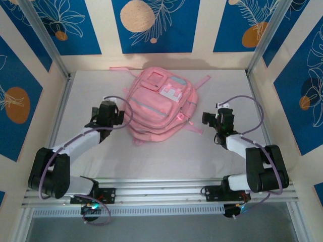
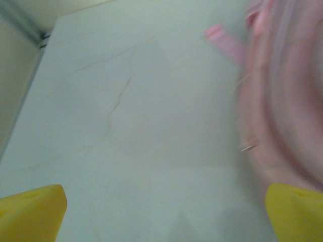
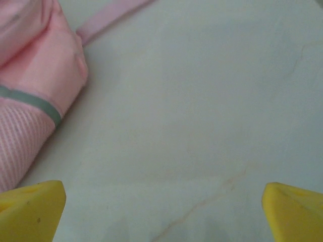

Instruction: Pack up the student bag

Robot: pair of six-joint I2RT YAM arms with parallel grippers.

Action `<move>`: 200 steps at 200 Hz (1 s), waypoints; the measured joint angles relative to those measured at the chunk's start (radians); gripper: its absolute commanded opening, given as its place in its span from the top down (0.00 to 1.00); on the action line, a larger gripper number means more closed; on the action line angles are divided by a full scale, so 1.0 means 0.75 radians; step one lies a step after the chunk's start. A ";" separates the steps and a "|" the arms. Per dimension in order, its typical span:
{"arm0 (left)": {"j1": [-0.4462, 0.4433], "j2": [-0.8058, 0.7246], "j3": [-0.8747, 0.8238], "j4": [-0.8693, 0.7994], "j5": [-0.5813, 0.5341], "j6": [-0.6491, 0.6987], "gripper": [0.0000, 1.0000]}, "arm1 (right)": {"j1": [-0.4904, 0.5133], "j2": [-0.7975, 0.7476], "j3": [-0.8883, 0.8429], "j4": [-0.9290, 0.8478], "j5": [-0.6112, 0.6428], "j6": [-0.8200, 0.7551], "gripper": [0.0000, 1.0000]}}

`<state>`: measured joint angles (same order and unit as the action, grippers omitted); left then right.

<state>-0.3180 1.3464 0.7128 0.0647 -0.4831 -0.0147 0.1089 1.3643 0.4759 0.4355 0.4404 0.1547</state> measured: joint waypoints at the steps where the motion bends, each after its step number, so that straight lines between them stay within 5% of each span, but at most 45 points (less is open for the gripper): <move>1: 0.005 -0.003 -0.010 0.011 -0.002 0.000 0.00 | 0.000 0.002 -0.002 0.008 -0.001 -0.002 0.01; 52: 0.119 0.026 -0.239 0.443 0.027 0.082 0.00 | -0.095 0.194 -0.092 0.361 -0.154 -0.020 0.01; 104: 0.318 0.251 -0.475 1.006 0.301 0.058 0.00 | -0.092 0.206 -0.103 0.482 -0.159 -0.021 0.01; 146: 0.370 0.290 -0.540 1.148 0.527 0.053 0.00 | -0.092 0.206 -0.103 0.496 -0.159 -0.021 0.01; 200: 0.370 0.289 -0.505 1.186 0.577 0.053 0.00 | -0.092 0.208 -0.103 0.497 -0.159 -0.021 0.01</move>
